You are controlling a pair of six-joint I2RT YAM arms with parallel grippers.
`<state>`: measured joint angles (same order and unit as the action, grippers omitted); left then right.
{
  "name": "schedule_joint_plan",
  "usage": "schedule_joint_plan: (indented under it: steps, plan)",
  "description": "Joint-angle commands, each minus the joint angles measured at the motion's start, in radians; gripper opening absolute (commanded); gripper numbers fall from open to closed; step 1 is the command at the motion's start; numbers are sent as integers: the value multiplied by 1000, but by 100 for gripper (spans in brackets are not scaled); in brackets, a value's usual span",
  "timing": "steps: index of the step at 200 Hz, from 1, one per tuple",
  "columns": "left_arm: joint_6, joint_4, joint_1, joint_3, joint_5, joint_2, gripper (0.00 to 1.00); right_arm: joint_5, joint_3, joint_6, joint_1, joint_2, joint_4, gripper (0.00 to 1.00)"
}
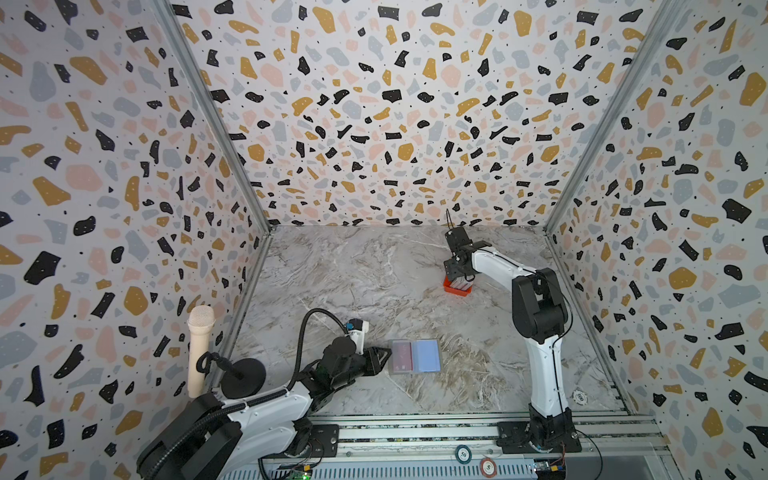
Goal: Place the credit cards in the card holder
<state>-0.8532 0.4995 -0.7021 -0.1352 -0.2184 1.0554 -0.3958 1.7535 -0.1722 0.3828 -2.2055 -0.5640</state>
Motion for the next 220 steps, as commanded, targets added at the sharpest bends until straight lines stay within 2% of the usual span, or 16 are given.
schedule_joint_plan:
  steps: [1,138,170,188,220]
  plan:
    - [0,35,0,14,11,-12,36,-35,39,16,-6,55,-50,90]
    - [-1,27,0,10,16,-14,36,-61,68,34,-7,40,-87,66]
    - [0,29,0,13,18,-14,36,-63,74,36,-6,39,-102,53]
    - [0,34,0,13,17,-12,36,-60,74,36,-5,35,-106,41]
    - [0,36,0,18,16,-12,36,-58,71,30,-6,26,-113,32]
